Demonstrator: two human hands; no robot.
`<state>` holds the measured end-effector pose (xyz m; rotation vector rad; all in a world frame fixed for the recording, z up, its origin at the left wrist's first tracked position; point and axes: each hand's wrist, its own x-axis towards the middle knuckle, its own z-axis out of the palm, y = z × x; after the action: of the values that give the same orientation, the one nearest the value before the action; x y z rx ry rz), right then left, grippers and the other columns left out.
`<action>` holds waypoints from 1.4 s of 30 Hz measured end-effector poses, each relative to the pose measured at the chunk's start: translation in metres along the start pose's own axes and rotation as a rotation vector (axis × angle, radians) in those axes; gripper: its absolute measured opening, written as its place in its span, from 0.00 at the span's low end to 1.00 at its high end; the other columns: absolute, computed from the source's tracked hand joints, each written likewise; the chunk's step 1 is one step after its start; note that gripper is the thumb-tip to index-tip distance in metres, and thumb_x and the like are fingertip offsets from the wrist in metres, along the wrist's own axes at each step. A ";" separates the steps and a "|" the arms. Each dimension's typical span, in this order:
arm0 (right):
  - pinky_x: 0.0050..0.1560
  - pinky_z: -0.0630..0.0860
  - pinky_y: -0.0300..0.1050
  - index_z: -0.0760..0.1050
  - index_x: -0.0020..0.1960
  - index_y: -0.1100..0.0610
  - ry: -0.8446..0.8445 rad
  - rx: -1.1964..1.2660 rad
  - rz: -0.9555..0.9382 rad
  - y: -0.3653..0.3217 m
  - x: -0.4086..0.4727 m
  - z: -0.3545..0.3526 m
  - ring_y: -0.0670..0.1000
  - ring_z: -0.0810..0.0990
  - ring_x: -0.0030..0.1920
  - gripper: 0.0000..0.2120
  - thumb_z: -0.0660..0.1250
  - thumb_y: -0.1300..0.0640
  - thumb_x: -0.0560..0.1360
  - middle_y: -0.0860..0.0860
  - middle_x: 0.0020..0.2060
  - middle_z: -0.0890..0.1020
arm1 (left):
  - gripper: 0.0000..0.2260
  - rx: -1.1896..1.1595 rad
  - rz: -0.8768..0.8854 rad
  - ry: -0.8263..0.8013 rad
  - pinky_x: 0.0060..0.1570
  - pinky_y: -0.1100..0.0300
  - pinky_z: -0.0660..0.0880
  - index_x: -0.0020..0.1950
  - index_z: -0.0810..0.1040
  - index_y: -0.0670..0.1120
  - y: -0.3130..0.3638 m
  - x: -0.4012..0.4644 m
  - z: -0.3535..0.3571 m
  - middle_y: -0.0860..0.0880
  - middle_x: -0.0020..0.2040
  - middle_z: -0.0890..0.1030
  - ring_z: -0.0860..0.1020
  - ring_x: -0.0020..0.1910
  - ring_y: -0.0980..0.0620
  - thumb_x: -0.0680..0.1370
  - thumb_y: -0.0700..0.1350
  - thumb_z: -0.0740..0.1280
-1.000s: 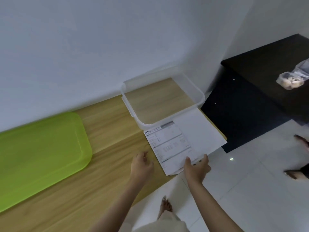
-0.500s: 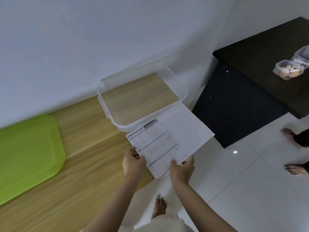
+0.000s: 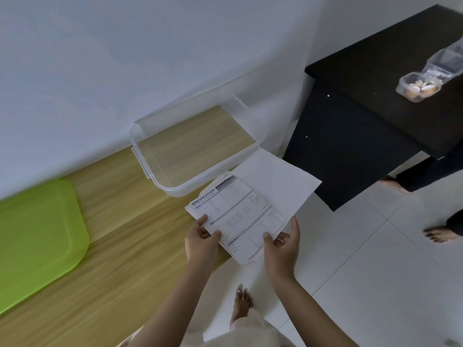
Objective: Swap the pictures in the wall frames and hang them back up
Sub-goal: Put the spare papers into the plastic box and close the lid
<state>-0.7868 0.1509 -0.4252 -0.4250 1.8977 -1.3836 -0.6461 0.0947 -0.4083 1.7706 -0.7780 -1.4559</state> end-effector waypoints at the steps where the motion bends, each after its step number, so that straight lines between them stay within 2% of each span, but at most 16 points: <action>1: 0.42 0.80 0.40 0.54 0.74 0.45 -0.005 0.009 -0.009 -0.001 0.000 -0.004 0.46 0.82 0.44 0.37 0.67 0.67 0.74 0.51 0.46 0.80 | 0.22 -0.011 0.009 -0.006 0.50 0.50 0.79 0.64 0.72 0.47 0.000 -0.002 0.003 0.47 0.50 0.79 0.80 0.50 0.48 0.72 0.32 0.68; 4: 0.40 0.80 0.39 0.53 0.75 0.44 -0.006 0.043 -0.019 -0.001 -0.001 -0.018 0.47 0.82 0.46 0.37 0.66 0.68 0.75 0.52 0.50 0.80 | 0.20 -0.053 0.027 -0.044 0.40 0.59 0.78 0.61 0.72 0.50 0.003 -0.013 0.015 0.51 0.52 0.76 0.79 0.48 0.53 0.74 0.31 0.66; 8: 0.39 0.80 0.35 0.52 0.75 0.46 -0.020 0.122 -0.037 -0.005 0.003 -0.038 0.44 0.81 0.49 0.39 0.66 0.70 0.74 0.53 0.58 0.77 | 0.21 -0.062 0.066 -0.093 0.36 0.61 0.80 0.64 0.71 0.50 0.006 -0.025 0.029 0.57 0.49 0.76 0.79 0.44 0.56 0.75 0.31 0.64; 11: 0.40 0.78 0.31 0.50 0.76 0.49 -0.001 0.177 -0.057 -0.014 0.011 -0.047 0.40 0.78 0.50 0.39 0.66 0.69 0.74 0.54 0.65 0.73 | 0.22 -0.046 0.093 -0.130 0.42 0.52 0.81 0.65 0.71 0.52 0.012 -0.030 0.037 0.55 0.45 0.78 0.80 0.41 0.53 0.76 0.32 0.64; 15: 0.42 0.78 0.29 0.51 0.76 0.52 0.043 0.216 -0.125 -0.038 0.021 -0.045 0.41 0.78 0.52 0.40 0.67 0.69 0.73 0.54 0.67 0.70 | 0.24 -0.008 0.225 -0.160 0.46 0.54 0.80 0.66 0.69 0.57 0.028 -0.029 0.041 0.49 0.50 0.80 0.81 0.47 0.48 0.76 0.34 0.64; 19: 0.57 0.79 0.44 0.54 0.74 0.53 0.035 0.265 -0.242 -0.076 0.028 -0.029 0.47 0.77 0.61 0.39 0.69 0.70 0.71 0.54 0.66 0.73 | 0.28 0.028 0.421 -0.151 0.55 0.52 0.77 0.62 0.67 0.68 0.058 -0.019 0.038 0.52 0.59 0.77 0.79 0.53 0.49 0.76 0.35 0.64; 21: 0.57 0.79 0.47 0.56 0.73 0.51 -0.002 0.288 -0.287 -0.096 0.031 -0.014 0.46 0.78 0.61 0.38 0.70 0.70 0.71 0.52 0.64 0.74 | 0.28 0.024 0.484 -0.147 0.55 0.52 0.77 0.62 0.66 0.69 0.077 -0.009 0.032 0.52 0.60 0.76 0.78 0.53 0.49 0.77 0.35 0.63; 23: 0.53 0.80 0.44 0.59 0.72 0.50 -0.048 0.291 -0.356 -0.115 0.035 0.005 0.47 0.78 0.60 0.38 0.70 0.72 0.70 0.52 0.63 0.75 | 0.29 0.016 0.515 -0.142 0.54 0.54 0.78 0.63 0.64 0.69 0.096 0.006 0.022 0.49 0.60 0.76 0.78 0.53 0.48 0.77 0.35 0.62; 26: 0.47 0.79 0.36 0.62 0.67 0.41 -0.110 0.284 -0.400 -0.138 0.040 0.037 0.44 0.80 0.57 0.39 0.70 0.73 0.68 0.49 0.61 0.76 | 0.28 0.004 0.515 -0.103 0.52 0.58 0.77 0.69 0.63 0.63 0.120 0.034 0.002 0.47 0.62 0.75 0.77 0.54 0.47 0.78 0.33 0.61; 28: 0.47 0.78 0.35 0.58 0.67 0.37 -0.175 0.256 -0.365 -0.144 0.046 0.063 0.41 0.79 0.56 0.42 0.71 0.71 0.69 0.44 0.61 0.75 | 0.27 0.038 0.479 -0.046 0.45 0.64 0.75 0.72 0.61 0.56 0.131 0.053 -0.015 0.47 0.60 0.75 0.78 0.53 0.49 0.78 0.34 0.61; 32: 0.60 0.77 0.50 0.52 0.75 0.46 -0.250 0.104 -0.253 -0.144 0.061 0.118 0.46 0.76 0.62 0.46 0.74 0.67 0.67 0.47 0.67 0.72 | 0.28 0.148 0.344 0.060 0.47 0.61 0.73 0.74 0.58 0.52 0.145 0.091 -0.042 0.43 0.58 0.76 0.77 0.51 0.47 0.77 0.37 0.63; 34: 0.61 0.77 0.51 0.52 0.76 0.49 -0.266 0.057 -0.191 -0.142 0.068 0.142 0.48 0.76 0.62 0.46 0.74 0.67 0.67 0.50 0.66 0.73 | 0.29 0.207 0.283 0.087 0.49 0.58 0.72 0.75 0.57 0.49 0.151 0.111 -0.050 0.43 0.59 0.76 0.76 0.50 0.49 0.77 0.37 0.64; 37: 0.61 0.76 0.50 0.57 0.73 0.51 -0.245 -0.038 -0.158 -0.136 0.079 0.167 0.50 0.77 0.60 0.43 0.75 0.66 0.65 0.50 0.62 0.76 | 0.28 0.324 0.245 0.112 0.47 0.57 0.71 0.74 0.59 0.43 0.156 0.138 -0.055 0.48 0.49 0.77 0.75 0.41 0.53 0.76 0.37 0.65; 38: 0.60 0.77 0.49 0.60 0.71 0.52 -0.234 -0.076 -0.149 -0.134 0.083 0.173 0.50 0.78 0.59 0.40 0.76 0.66 0.65 0.50 0.61 0.77 | 0.27 0.367 0.247 0.119 0.47 0.56 0.72 0.73 0.61 0.42 0.157 0.145 -0.055 0.48 0.50 0.78 0.75 0.41 0.52 0.76 0.37 0.65; 40: 0.59 0.77 0.48 0.64 0.68 0.52 -0.223 -0.141 -0.123 -0.132 0.091 0.181 0.51 0.78 0.58 0.36 0.76 0.65 0.65 0.50 0.59 0.78 | 0.26 0.426 0.258 0.130 0.55 0.52 0.74 0.72 0.63 0.41 0.160 0.156 -0.053 0.43 0.60 0.76 0.77 0.52 0.46 0.75 0.38 0.65; 42: 0.58 0.78 0.47 0.68 0.65 0.54 -0.215 -0.200 -0.099 -0.131 0.098 0.186 0.52 0.79 0.57 0.32 0.76 0.65 0.65 0.50 0.57 0.79 | 0.23 0.458 0.272 0.141 0.58 0.52 0.73 0.70 0.65 0.40 0.162 0.163 -0.050 0.42 0.63 0.74 0.75 0.58 0.43 0.74 0.37 0.64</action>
<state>-0.7386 -0.0852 -0.3684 -0.7445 1.8626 -1.1610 -0.5687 -0.1225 -0.3603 1.9752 -1.2968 -1.0138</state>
